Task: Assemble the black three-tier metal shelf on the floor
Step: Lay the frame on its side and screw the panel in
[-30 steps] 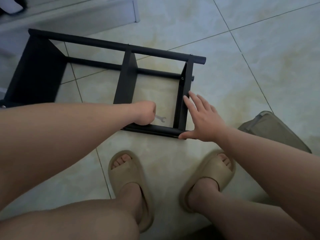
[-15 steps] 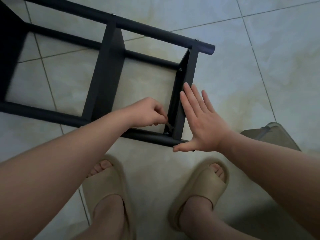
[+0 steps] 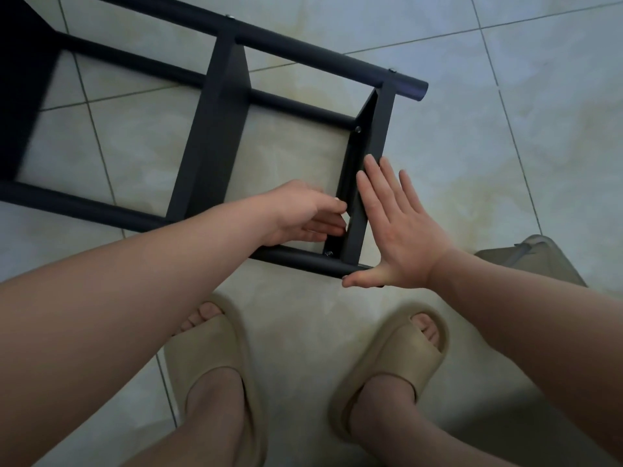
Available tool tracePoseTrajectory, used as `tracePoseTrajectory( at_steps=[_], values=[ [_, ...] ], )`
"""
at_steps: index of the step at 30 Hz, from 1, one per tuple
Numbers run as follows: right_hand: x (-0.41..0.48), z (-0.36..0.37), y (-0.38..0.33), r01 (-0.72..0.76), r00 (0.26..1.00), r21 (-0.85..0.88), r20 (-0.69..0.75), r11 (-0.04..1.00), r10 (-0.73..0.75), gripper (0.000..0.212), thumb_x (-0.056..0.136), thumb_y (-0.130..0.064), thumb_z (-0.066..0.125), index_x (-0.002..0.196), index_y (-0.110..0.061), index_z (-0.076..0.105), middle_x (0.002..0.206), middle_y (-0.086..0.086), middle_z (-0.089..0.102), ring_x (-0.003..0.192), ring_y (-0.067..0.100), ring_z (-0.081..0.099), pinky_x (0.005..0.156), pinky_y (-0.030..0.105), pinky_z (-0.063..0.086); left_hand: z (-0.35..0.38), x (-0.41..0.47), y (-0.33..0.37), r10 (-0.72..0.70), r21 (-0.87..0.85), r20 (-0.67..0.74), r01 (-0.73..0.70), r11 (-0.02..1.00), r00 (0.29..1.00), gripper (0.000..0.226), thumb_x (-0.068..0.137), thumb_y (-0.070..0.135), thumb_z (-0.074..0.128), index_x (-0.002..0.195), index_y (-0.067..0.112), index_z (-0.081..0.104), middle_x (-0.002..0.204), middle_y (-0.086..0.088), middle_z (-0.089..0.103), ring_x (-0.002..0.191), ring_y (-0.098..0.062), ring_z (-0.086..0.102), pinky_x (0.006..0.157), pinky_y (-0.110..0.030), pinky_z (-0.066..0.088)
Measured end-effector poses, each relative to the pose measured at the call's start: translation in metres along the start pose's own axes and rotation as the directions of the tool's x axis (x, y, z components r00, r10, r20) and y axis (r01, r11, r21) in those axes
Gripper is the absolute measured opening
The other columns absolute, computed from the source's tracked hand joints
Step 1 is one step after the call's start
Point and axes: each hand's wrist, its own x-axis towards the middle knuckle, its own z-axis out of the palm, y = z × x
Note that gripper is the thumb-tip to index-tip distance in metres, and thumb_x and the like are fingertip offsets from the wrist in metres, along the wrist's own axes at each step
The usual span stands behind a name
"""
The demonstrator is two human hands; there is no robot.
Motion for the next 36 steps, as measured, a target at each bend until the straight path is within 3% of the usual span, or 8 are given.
tracePoseTrajectory(
  at_steps=[9,16,21,29,36],
  values=[
    [0.000,-0.002,-0.001,-0.008,1.000,0.005,0.021,1.000,0.008,0.141,0.068,-0.101,0.028,0.160,0.002,0.001,0.168,0.021,-0.009,0.155,0.036,-0.012,0.126,0.056,0.000,0.007,0.003,0.002,0.010,0.141,-0.085,0.002,0.990,0.996,0.014,0.096,0.028,0.067,0.106,0.018,0.069,0.078,0.006,0.075,0.075,-0.010,0.070,0.077,-0.030,0.052],
    [0.001,-0.002,-0.001,-0.003,1.000,0.018,0.008,1.000,0.003,0.141,0.069,-0.101,0.029,0.159,0.004,0.004,0.167,0.022,-0.006,0.155,0.038,-0.009,0.126,0.056,0.001,0.006,-0.001,0.005,0.091,0.218,-0.117,-0.064,0.974,0.989,0.006,0.094,0.028,0.068,0.096,0.022,0.070,0.075,0.009,0.075,0.073,-0.007,0.066,0.074,-0.028,0.048],
    [0.000,-0.003,-0.001,-0.007,1.000,0.013,0.017,1.000,0.007,0.141,0.068,-0.100,0.031,0.159,0.005,0.004,0.167,0.023,-0.006,0.155,0.039,-0.008,0.126,0.055,0.000,0.007,-0.004,0.004,0.093,0.353,-0.101,-0.052,0.934,0.991,0.005,0.095,0.027,0.067,0.095,0.023,0.070,0.074,0.009,0.074,0.076,-0.010,0.065,0.071,-0.029,0.046],
    [0.001,-0.003,-0.001,-0.009,1.000,0.005,0.022,1.000,0.009,0.141,0.068,-0.100,0.032,0.159,0.004,0.004,0.167,0.023,-0.006,0.155,0.039,-0.008,0.126,0.055,0.001,0.012,-0.003,0.007,0.066,0.313,-0.074,-0.040,0.949,0.995,0.009,0.097,0.025,0.063,0.094,0.020,0.069,0.079,0.005,0.075,0.075,-0.011,0.066,0.074,-0.028,0.047],
    [0.001,-0.002,0.000,-0.006,1.000,0.010,0.023,1.000,0.006,0.141,0.068,-0.101,0.029,0.159,0.003,0.003,0.168,0.023,-0.006,0.155,0.039,-0.009,0.126,0.057,0.001,0.009,-0.006,0.016,0.026,0.398,-0.007,-0.021,0.917,1.000,0.010,0.097,0.022,0.059,0.090,0.019,0.066,0.073,0.007,0.075,0.078,-0.011,0.068,0.076,-0.028,0.048]
  ],
)
